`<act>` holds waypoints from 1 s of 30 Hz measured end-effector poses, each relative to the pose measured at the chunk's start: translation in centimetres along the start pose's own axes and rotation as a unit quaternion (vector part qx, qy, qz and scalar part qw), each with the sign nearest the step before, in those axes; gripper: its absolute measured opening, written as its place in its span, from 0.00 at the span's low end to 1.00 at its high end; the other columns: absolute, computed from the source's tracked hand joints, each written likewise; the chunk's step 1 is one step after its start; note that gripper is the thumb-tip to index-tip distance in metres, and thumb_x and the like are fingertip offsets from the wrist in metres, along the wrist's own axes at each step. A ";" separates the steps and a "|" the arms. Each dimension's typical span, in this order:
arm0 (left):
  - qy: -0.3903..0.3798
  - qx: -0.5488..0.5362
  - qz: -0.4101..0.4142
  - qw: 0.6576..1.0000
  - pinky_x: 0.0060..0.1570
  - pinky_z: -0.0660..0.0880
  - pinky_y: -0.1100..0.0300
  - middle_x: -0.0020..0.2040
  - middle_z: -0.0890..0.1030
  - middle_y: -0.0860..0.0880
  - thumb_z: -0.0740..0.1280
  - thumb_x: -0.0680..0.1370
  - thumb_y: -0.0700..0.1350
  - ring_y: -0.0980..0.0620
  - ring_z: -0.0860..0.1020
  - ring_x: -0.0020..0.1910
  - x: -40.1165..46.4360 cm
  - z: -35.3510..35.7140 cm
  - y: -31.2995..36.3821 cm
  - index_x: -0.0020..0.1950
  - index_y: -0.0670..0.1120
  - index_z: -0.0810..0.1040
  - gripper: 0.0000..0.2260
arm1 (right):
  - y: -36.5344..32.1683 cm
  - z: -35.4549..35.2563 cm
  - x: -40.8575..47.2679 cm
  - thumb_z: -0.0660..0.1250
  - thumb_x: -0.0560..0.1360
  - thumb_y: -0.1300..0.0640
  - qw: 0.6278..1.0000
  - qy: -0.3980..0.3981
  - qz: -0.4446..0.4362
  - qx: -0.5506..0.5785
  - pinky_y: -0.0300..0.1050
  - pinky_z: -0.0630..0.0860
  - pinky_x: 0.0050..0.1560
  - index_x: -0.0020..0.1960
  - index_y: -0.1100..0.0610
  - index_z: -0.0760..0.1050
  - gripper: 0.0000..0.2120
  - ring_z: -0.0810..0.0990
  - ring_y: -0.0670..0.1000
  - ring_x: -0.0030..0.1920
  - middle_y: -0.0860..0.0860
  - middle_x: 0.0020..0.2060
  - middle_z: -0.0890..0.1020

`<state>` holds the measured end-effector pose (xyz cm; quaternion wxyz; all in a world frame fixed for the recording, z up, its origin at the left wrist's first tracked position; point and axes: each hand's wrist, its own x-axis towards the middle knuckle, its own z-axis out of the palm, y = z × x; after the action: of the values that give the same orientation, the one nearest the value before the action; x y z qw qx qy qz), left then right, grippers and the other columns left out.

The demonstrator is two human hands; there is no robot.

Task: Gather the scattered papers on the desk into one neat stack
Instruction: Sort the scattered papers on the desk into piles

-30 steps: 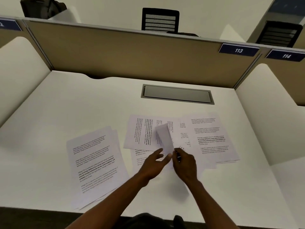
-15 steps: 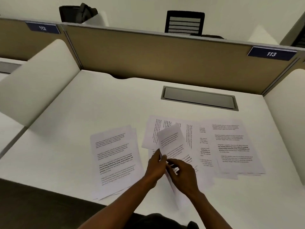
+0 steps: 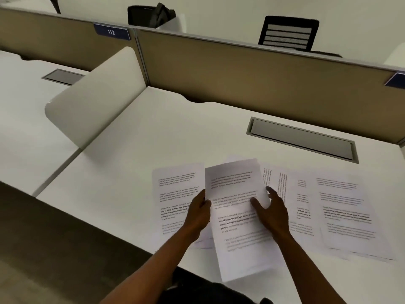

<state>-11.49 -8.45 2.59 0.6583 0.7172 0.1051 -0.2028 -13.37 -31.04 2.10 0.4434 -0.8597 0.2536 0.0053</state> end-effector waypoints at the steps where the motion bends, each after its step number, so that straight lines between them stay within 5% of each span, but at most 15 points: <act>1: 0.010 -0.009 -0.002 1.000 0.48 0.81 0.55 0.63 0.82 0.49 0.55 0.83 0.36 0.47 0.82 0.57 0.2 -1.0 -0.1 0.72 0.51 0.72 0.20 | -0.3 0.2 0.4 0.72 0.73 0.45 0.997 -0.051 0.034 0.046 0.51 0.69 0.68 0.73 0.51 0.65 0.33 0.72 0.54 0.67 0.53 0.69 0.73; 4: 0.059 -0.037 0.001 0.998 0.61 0.79 0.50 0.62 0.82 0.48 0.57 0.83 0.36 0.48 0.81 0.59 1.0 -4.1 -0.4 0.69 0.51 0.75 0.18 | -1.0 1.9 1.1 0.71 0.75 0.56 0.967 -0.159 0.085 0.182 0.56 0.71 0.69 0.69 0.54 0.72 0.23 0.77 0.54 0.63 0.54 0.66 0.77; 10: 0.156 -0.057 -0.040 0.985 0.62 0.78 0.49 0.63 0.81 0.48 0.64 0.82 0.48 0.48 0.81 0.58 1.8 -9.5 -1.8 0.68 0.50 0.76 0.14 | -4.5 7.9 0.0 0.68 0.76 0.65 0.952 -0.153 0.074 0.253 0.61 0.74 0.65 0.66 0.57 0.74 0.19 0.79 0.57 0.60 0.56 0.62 0.79; 13: 0.169 -0.030 -0.059 0.983 0.54 0.78 0.59 0.69 0.77 0.47 0.66 0.81 0.51 0.51 0.80 0.59 1.5 -11.1 -2.8 0.74 0.51 0.71 0.21 | -6.0 11.0 -0.1 0.67 0.78 0.61 0.964 -0.152 0.045 0.216 0.59 0.75 0.65 0.70 0.57 0.69 0.21 0.78 0.58 0.62 0.56 0.64 0.77; 17: 0.186 -0.019 -0.090 0.978 0.66 0.71 0.52 0.75 0.69 0.46 0.69 0.79 0.52 0.46 0.72 0.71 1.6 -12.5 -3.5 0.79 0.50 0.62 0.31 | -7.9 13.6 -0.2 0.66 0.78 0.59 0.981 -0.138 0.001 0.134 0.41 0.75 0.53 0.70 0.52 0.69 0.21 0.77 0.47 0.52 0.54 0.61 0.77; 22: 0.176 0.023 -0.093 0.980 0.69 0.68 0.52 0.76 0.69 0.45 0.69 0.79 0.50 0.46 0.70 0.73 2.0 -13.0 -4.5 0.79 0.50 0.61 0.31 | -7.9 15.3 -0.3 0.63 0.78 0.63 0.986 -0.157 -0.033 0.038 0.43 0.68 0.66 0.75 0.55 0.63 0.27 0.72 0.56 0.68 0.58 0.69 0.73; 30: 0.239 0.102 0.028 0.965 0.70 0.71 0.46 0.69 0.74 0.46 0.70 0.78 0.44 0.46 0.72 0.69 1.6 -11.8 -4.3 0.72 0.50 0.73 0.22 | -5.7 13.7 0.6 0.65 0.77 0.54 0.982 -0.080 -0.076 -0.152 0.53 0.68 0.67 0.76 0.60 0.59 0.30 0.69 0.59 0.68 0.60 0.68 0.69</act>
<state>-10.07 3.45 -1.32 0.5426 0.8110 0.2182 -0.0171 -7.36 -18.10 -2.09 0.3254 -0.9306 0.1477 0.0785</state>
